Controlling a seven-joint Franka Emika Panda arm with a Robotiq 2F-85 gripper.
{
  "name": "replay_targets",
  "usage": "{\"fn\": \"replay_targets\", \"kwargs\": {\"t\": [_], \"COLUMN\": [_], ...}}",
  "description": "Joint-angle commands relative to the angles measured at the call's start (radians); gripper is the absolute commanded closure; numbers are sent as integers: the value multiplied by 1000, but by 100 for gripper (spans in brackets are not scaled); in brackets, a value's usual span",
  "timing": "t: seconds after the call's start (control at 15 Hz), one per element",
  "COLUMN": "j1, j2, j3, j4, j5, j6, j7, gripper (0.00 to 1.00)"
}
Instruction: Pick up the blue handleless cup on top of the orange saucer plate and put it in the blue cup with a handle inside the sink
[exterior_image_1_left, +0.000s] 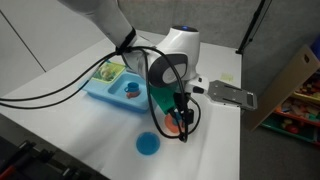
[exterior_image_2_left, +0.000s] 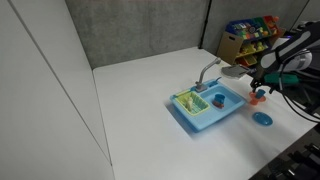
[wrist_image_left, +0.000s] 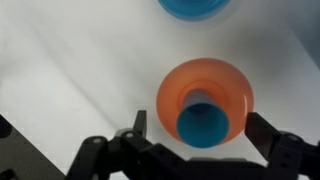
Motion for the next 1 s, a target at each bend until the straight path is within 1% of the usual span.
{"fn": "replay_targets", "kwargs": {"t": [0.0,0.07,0.13,0.27,0.53,0.6,0.93], "j1": [-10,-11,-10,-9,1,9,45], "j2": [25,25,25,19,-39,-63,-182], "j3": [7,8,7,7,7,6,17], "j4": [43,43,45,45,16,0,-53], "j5": [18,19,19,18,12,6,-6], "j6": [-31,-33,-38,-50,-90,-101,-162], "j7": [3,3,4,2,-6,-8,-13], "gripper": [26,29,30,48,80,83,83]}}
